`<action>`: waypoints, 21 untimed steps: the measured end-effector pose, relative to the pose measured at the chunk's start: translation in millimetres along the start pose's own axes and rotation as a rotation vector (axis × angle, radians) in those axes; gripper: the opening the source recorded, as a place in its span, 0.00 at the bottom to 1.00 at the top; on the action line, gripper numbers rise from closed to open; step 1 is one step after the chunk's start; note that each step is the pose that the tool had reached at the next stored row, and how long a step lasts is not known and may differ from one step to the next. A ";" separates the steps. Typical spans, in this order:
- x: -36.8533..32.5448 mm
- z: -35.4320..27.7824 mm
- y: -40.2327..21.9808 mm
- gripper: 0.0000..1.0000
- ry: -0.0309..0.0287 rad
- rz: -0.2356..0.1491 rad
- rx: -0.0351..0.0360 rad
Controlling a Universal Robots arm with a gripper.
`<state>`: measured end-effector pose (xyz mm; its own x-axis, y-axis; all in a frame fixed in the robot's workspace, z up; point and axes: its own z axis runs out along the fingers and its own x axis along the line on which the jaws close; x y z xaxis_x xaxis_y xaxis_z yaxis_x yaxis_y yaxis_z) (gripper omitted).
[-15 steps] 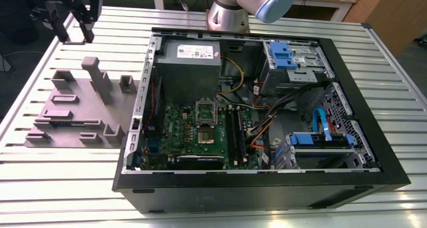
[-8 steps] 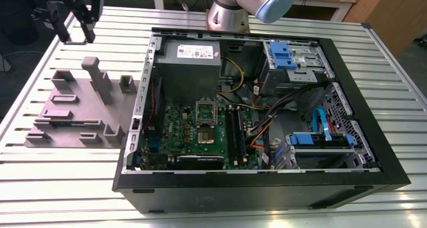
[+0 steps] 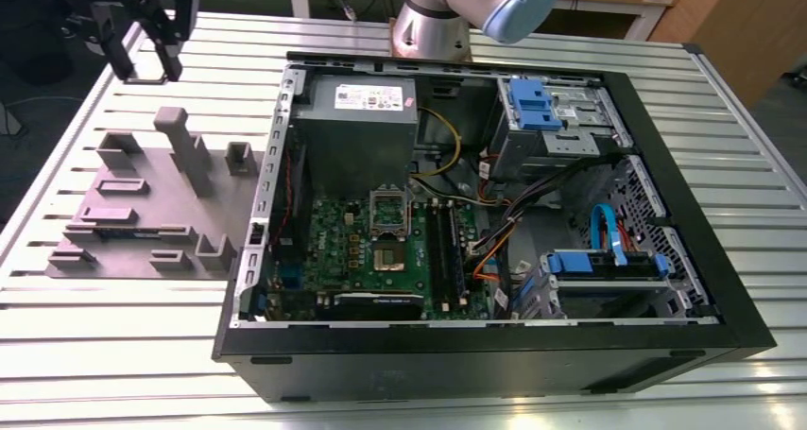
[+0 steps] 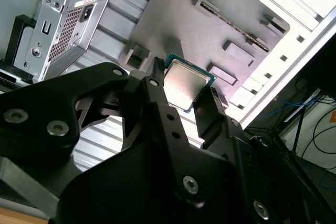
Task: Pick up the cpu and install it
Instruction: 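Pick up the cpu and move it towards the insertion slot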
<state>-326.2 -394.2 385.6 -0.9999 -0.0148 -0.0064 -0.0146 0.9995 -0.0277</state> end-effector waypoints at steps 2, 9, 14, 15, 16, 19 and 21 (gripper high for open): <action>-0.6 0.0 0.0 0.47 0.0000 0.000 0.0000; -3.2 0.0 0.0 0.47 0.0000 0.000 0.0000; -4.2 0.0 -0.1 0.47 0.0000 0.000 0.0000; -4.2 0.0 -0.1 0.47 0.0000 0.000 0.0000; -4.2 0.0 -0.1 0.47 0.0000 0.000 0.0000; -4.3 0.0 0.0 0.47 0.0000 0.000 0.0000; -4.5 0.0 -0.1 0.47 0.0000 0.000 0.0000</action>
<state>-321.7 -394.2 385.6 -0.9999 -0.0148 -0.0064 -0.0146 0.9995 -0.0277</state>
